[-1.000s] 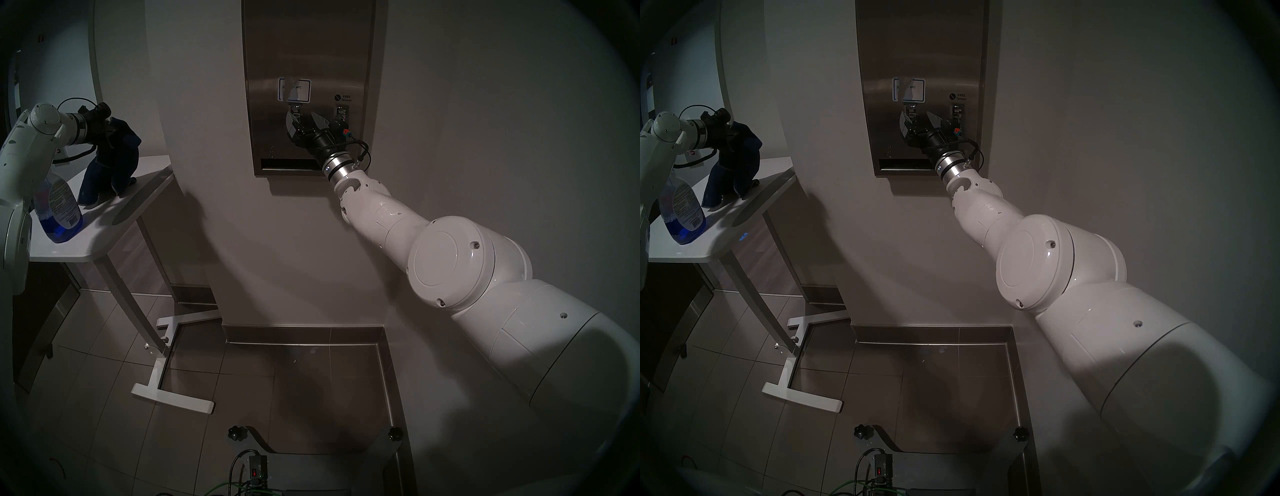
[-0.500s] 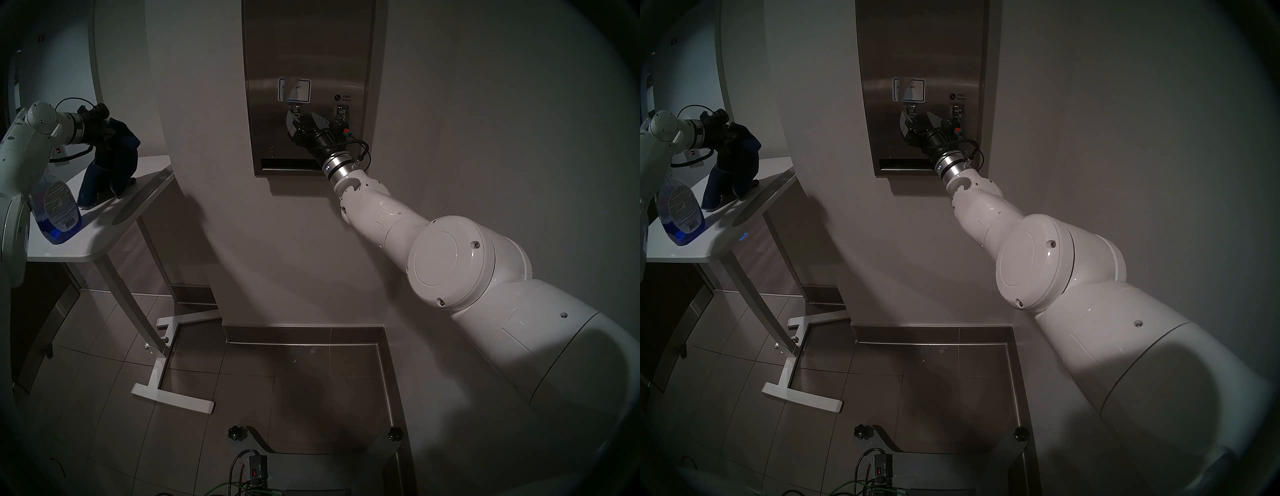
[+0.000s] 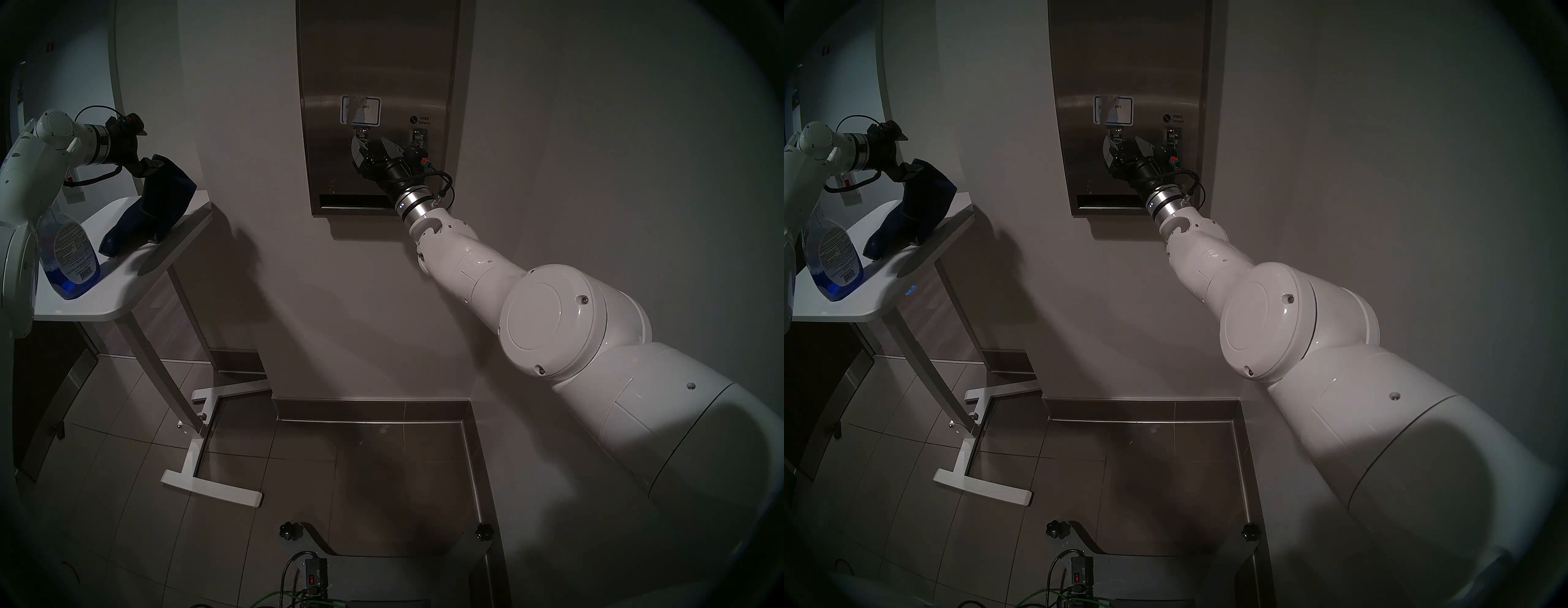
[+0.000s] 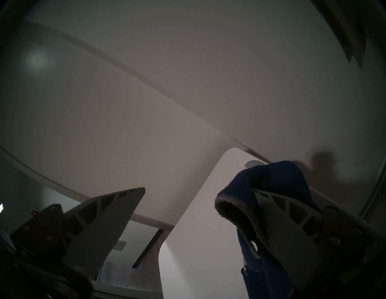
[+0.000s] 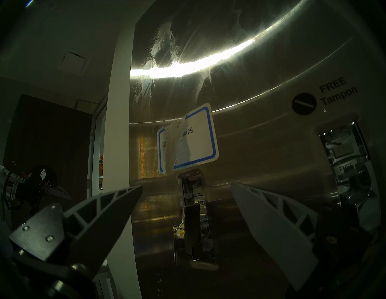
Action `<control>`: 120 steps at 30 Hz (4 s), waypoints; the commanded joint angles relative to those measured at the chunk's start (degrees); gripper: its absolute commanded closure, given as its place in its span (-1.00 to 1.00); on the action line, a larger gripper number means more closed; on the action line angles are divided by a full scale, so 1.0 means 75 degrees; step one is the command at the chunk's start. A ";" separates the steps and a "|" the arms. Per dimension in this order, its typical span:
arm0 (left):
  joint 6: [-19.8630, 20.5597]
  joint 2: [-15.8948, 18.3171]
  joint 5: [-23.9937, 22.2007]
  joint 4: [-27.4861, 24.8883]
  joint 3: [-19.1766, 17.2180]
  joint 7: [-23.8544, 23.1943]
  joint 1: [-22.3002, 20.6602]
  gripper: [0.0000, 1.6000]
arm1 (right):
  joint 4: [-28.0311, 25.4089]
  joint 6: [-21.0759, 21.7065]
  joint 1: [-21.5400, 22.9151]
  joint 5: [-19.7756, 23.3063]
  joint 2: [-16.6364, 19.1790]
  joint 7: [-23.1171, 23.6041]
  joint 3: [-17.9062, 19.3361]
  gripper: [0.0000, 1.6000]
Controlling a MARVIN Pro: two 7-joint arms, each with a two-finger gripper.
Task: Pick up the cloth and wipe the surface
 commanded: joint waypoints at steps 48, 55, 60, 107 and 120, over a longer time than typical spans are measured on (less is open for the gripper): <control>-0.0004 -0.0757 0.0381 -0.0247 -0.0220 -0.1290 -0.1845 1.00 | -0.0144 0.0128 -0.0164 0.0076 0.0246 0.0087 0.0240 -1.00; 0.0382 -0.1035 -0.0202 -0.0134 -0.0946 -0.0645 -0.1998 1.00 | -0.0182 0.0072 -0.0156 0.0174 0.0183 0.0056 0.0378 -1.00; 0.0650 -0.1277 -0.0807 0.0007 -0.1591 -0.0253 -0.1979 1.00 | -0.0224 -0.0020 -0.0162 0.0342 0.0089 -0.0041 0.0584 -1.00; 0.2467 -0.3045 -0.5038 0.1788 -0.6237 0.0856 -0.0551 1.00 | -0.0137 -0.1909 -0.0799 0.1140 -0.0965 -0.0677 0.2032 -1.00; 0.2545 -0.3160 -0.5395 0.1694 -0.6867 0.1059 -0.0375 1.00 | -0.0246 -0.2675 -0.1671 0.1273 -0.1087 -0.1046 0.2188 -1.00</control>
